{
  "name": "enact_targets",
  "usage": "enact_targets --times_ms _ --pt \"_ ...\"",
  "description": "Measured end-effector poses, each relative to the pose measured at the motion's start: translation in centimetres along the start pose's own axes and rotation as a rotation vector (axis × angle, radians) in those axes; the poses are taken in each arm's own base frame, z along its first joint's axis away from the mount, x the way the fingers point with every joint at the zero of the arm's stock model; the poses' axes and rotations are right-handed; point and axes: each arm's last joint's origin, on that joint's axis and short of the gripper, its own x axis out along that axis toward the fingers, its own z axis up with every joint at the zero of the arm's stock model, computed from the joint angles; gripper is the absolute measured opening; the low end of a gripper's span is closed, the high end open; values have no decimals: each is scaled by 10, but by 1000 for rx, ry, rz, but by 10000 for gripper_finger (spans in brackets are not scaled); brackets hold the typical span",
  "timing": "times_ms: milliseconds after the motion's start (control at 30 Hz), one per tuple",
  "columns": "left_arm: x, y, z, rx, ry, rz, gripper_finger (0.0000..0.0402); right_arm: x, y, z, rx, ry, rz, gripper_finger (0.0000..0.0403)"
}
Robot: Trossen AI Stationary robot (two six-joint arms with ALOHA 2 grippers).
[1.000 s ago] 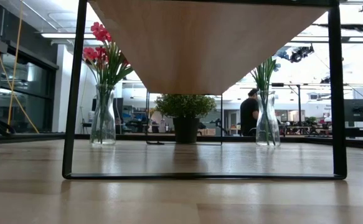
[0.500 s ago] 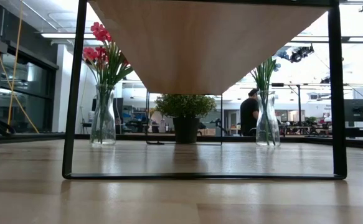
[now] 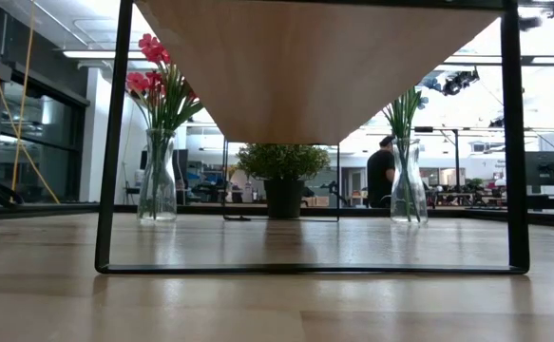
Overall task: Pick and place flowers into a vace then onto a shelf
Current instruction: Put the violet flowers into the right transparent vase
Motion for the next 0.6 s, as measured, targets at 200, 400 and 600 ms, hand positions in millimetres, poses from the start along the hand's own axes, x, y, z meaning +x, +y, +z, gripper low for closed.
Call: enact_targets --times_ms 200,400,600 --pt "0 -25 25 93 -26 -17 250 7 13 28 -189 -62 -53 3" --pt "-2 -51 56 200 -58 -33 250 18 24 36 -351 -91 -145 3" --pt "-4 -64 79 261 -108 23 250 18 26 41 -398 -146 -236 3"
